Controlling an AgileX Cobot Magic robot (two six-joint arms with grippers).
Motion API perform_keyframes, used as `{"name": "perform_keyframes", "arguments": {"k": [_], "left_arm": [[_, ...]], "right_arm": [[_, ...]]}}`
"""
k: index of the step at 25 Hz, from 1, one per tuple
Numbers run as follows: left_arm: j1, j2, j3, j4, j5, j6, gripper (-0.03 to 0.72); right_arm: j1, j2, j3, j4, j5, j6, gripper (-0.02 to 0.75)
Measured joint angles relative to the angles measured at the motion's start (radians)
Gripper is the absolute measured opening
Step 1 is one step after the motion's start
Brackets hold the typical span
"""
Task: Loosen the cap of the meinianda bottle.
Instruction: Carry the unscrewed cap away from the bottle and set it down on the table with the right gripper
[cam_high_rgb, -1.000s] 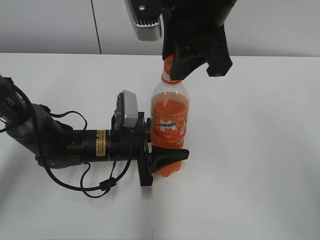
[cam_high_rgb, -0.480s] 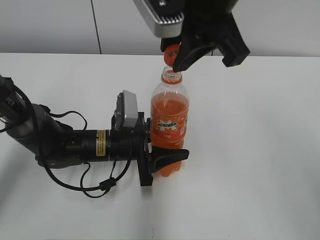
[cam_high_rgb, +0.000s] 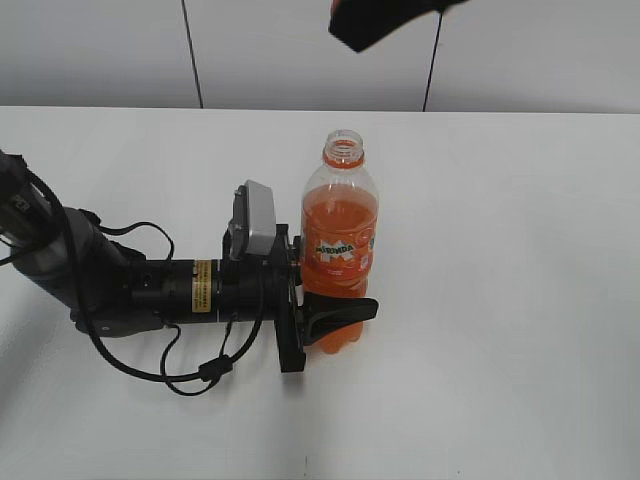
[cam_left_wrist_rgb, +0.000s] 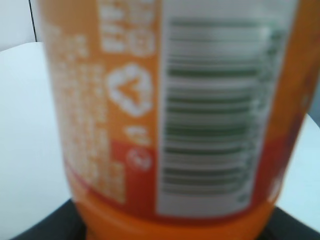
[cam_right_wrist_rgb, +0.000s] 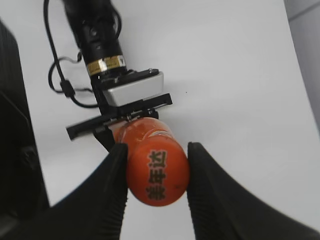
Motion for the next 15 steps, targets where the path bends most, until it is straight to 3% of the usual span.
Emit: {"name": "perform_keyframes", "arguments": {"k": [4,7,10,15], "left_arm": [[0.0,0.0,0.0,0.0,0.0,0.0,0.384],[0.0,0.0,0.0,0.0,0.0,0.0,0.384],[0.0,0.0,0.0,0.0,0.0,0.0,0.384],[0.0,0.0,0.0,0.0,0.0,0.0,0.384]], "right_arm": [[0.0,-0.006,-0.032,-0.007,0.0,0.439,0.272],[0.0,-0.006,-0.034,-0.013,0.0,0.656,0.272],[0.0,-0.006,-0.034,-0.07,0.0,0.797,0.272],[0.0,-0.006,-0.034,-0.177,0.0,0.841,0.271]]}}
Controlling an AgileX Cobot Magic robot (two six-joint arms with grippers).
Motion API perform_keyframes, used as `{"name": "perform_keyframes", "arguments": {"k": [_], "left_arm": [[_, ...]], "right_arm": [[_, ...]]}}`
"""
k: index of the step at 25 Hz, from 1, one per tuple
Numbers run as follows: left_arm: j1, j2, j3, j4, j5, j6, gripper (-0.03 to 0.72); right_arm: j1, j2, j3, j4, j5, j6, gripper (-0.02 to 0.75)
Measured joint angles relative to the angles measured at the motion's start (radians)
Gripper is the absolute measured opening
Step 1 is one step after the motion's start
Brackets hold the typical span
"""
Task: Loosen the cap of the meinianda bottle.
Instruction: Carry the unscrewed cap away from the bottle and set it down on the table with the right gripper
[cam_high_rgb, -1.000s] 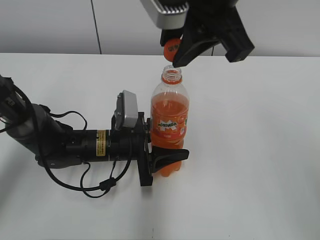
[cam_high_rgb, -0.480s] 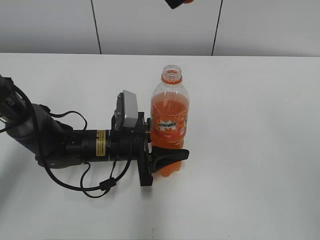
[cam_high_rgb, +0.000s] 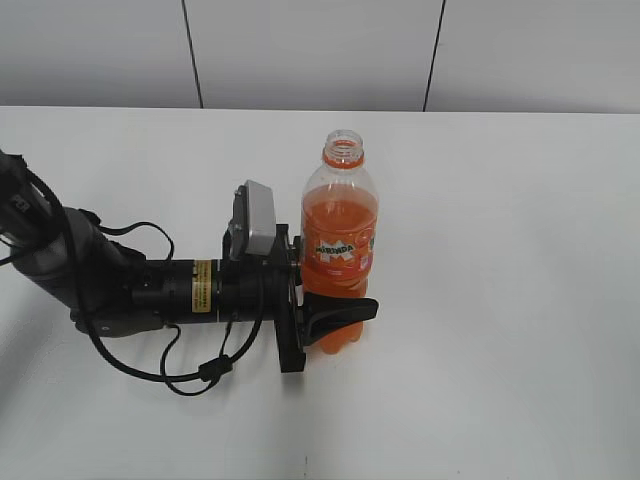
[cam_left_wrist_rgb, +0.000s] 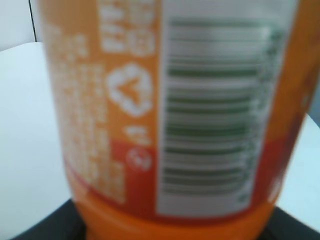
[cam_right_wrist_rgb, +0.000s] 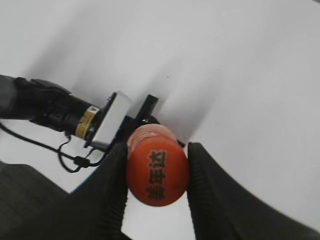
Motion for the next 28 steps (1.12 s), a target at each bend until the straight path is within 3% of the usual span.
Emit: {"name": "perform_keyframes", "arguments": {"k": [3,6,17,20,28], "left_arm": [[0.0,0.0,0.0,0.0,0.0,0.0,0.384],[0.0,0.0,0.0,0.0,0.0,0.0,0.384],[0.0,0.0,0.0,0.0,0.0,0.0,0.384],[0.0,0.0,0.0,0.0,0.0,0.0,0.384],[0.0,0.0,0.0,0.001,0.0,0.0,0.384]], "right_arm": [[-0.029,0.0,0.0,-0.081,0.0,0.008,0.271],[-0.1,0.0,0.0,-0.093,0.0,0.01,0.271],[-0.558,0.0,0.0,0.035,0.0,-0.058,0.271],[-0.649,0.0,0.0,0.075,0.0,-0.081,0.271],[-0.681,0.022,0.035,0.137,-0.001,-0.109,0.271]]}}
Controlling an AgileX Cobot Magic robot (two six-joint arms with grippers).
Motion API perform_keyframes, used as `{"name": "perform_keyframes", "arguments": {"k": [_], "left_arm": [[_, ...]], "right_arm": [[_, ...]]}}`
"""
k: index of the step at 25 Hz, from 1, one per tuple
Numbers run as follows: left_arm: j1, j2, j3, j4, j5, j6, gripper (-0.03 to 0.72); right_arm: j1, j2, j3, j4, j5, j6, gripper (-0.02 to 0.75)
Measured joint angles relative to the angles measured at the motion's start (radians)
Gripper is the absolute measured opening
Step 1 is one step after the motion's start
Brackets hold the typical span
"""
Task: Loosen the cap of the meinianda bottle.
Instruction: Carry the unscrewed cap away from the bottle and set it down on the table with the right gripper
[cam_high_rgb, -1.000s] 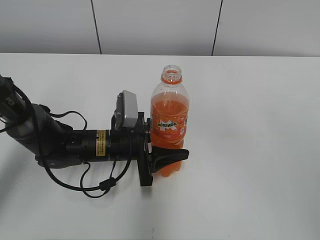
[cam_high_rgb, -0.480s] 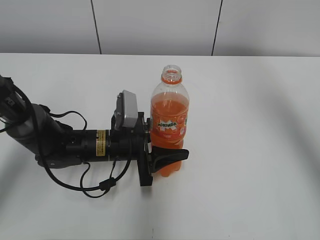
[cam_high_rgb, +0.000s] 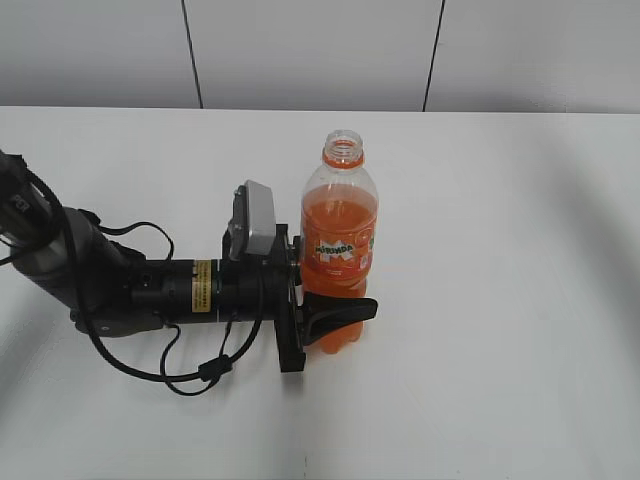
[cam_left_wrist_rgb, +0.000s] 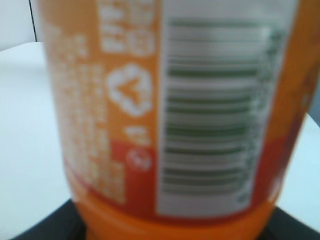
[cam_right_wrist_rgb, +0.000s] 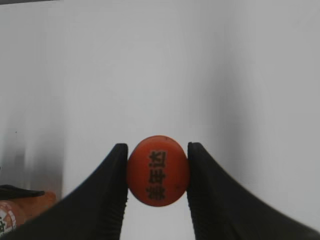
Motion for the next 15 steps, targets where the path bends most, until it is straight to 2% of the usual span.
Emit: {"name": "perform_keyframes", "arguments": {"k": [7,15], "left_arm": [[0.0,0.0,0.0,0.0,-0.001,0.0,0.384],[0.0,0.0,0.0,0.0,-0.001,0.0,0.384]], "right_arm": [[-0.002,0.158,0.139,0.011,0.0,-0.035,0.271],[-0.002,0.329,0.168,0.03,-0.043,-0.063,0.271]]}}
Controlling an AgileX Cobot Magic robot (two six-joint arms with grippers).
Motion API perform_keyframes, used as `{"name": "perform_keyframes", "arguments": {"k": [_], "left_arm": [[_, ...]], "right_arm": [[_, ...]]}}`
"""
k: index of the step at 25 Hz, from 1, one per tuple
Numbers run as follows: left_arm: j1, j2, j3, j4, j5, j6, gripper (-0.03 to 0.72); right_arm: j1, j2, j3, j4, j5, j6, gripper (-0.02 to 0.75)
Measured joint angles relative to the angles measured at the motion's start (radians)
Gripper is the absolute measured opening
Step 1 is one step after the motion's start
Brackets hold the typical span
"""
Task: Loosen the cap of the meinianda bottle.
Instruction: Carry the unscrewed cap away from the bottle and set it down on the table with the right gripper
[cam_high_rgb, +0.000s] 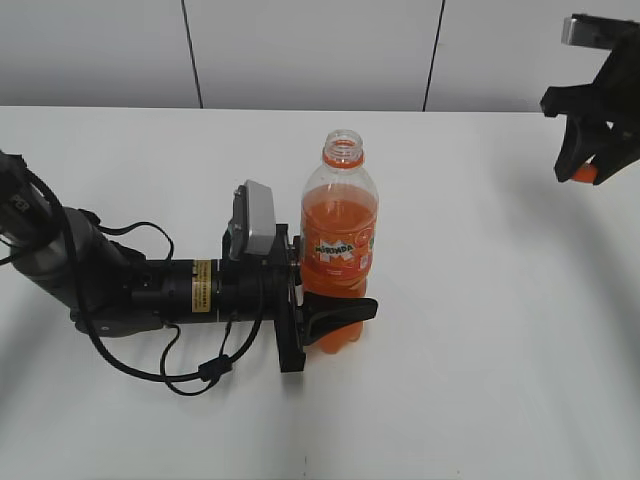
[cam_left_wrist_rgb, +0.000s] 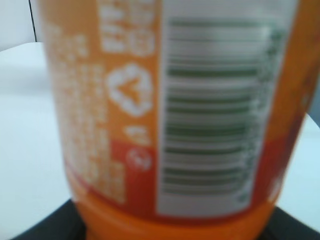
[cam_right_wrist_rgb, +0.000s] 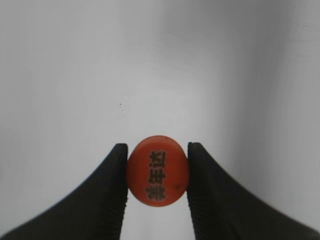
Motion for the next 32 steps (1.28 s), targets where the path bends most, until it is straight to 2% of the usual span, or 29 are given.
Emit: {"name": "perform_keyframes", "arguments": {"k": [15,19,26,27,30,32], "left_arm": [[0.0,0.0,0.0,0.0,0.0,0.0,0.384],[0.0,0.0,0.0,0.0,-0.001,0.0,0.384],[0.0,0.0,0.0,0.0,-0.001,0.0,0.384],[0.0,0.0,0.0,0.0,-0.001,0.0,0.384],[0.0,0.0,0.0,0.0,-0.001,0.0,0.384],[0.0,0.0,0.0,0.0,-0.001,0.0,0.384]], "right_arm": [[0.0,0.287,0.0,0.0,-0.19,-0.031,0.27],[0.0,0.31,0.023,0.0,-0.246,-0.034,0.27],[0.0,0.31,0.027,0.0,-0.259,-0.034,0.274],[0.0,0.31,0.027,0.0,-0.259,-0.034,0.3],[0.0,0.31,0.027,0.004,-0.26,-0.034,0.458],[0.0,0.307,0.027,0.004,-0.261,-0.034,0.524]]}}
